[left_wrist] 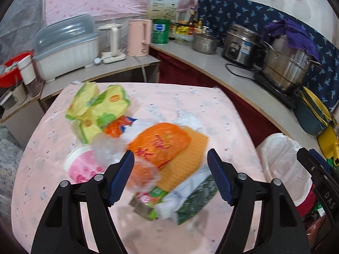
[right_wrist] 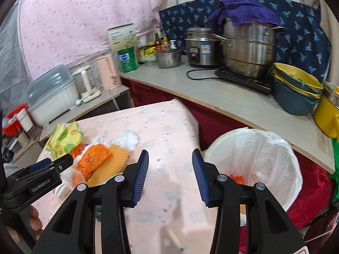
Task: Collect trash
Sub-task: 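Move both open tools back toward the trash pile on the table, then grasp the clear plastic wrap with the right tool while the left tool grasps the yellow-green bread bag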
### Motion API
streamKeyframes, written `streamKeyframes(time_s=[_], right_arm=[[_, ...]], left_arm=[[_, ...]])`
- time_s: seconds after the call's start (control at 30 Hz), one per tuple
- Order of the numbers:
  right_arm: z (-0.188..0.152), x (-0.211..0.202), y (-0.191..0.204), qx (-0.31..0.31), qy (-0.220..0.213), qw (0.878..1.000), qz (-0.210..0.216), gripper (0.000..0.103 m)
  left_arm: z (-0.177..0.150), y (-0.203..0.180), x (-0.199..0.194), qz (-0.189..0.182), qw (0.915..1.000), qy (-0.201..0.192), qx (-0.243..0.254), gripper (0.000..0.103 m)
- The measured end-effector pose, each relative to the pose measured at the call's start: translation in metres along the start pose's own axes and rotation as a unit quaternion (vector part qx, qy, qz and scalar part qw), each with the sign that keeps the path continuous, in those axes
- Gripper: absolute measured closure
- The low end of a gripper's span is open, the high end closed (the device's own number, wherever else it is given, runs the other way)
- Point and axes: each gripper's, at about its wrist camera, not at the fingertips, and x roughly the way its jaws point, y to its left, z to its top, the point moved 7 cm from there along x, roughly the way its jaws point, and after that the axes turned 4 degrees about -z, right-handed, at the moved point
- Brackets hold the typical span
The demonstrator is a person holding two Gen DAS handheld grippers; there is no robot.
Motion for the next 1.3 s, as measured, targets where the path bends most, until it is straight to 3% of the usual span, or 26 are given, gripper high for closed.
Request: streamKeyframes(time_s=[0.3,0.43,0.77,1.0,1.1,1.3], right_arm=[[-0.016,0.011,0.091,-0.046,0.024,0.997,0.062,0.054],[-0.026,0.019,0.129,-0.068,0.039,0.993,0.090,0.052],[-0.053,0.050,0.215,-0.115,0.084,0.979,0.146,0.045],[-0.056,0.079,0.249,-0.116,0.109,0.973,0.166,0.035],[-0.056,0.091,0.259,-0.117,0.115,0.972,0.167,0.033],[-0.070,0.117,0.267,-0.120,0.143,0.968,0.165,0.034]], left_arm=[[-0.014,0.088,-0.008,0.054,0.9979,0.008,-0.035,0.032],[-0.015,0.122,-0.011,0.071,0.9964,0.009,-0.047,0.026],[-0.019,0.184,-0.006,0.101,0.9928,0.017,-0.062,0.025],[-0.019,0.212,0.004,0.109,0.9910,0.021,-0.075,0.021],[-0.016,0.220,0.009,0.111,0.9904,0.022,-0.081,0.016],[-0.004,0.229,0.026,0.109,0.9907,0.022,-0.078,0.014]])
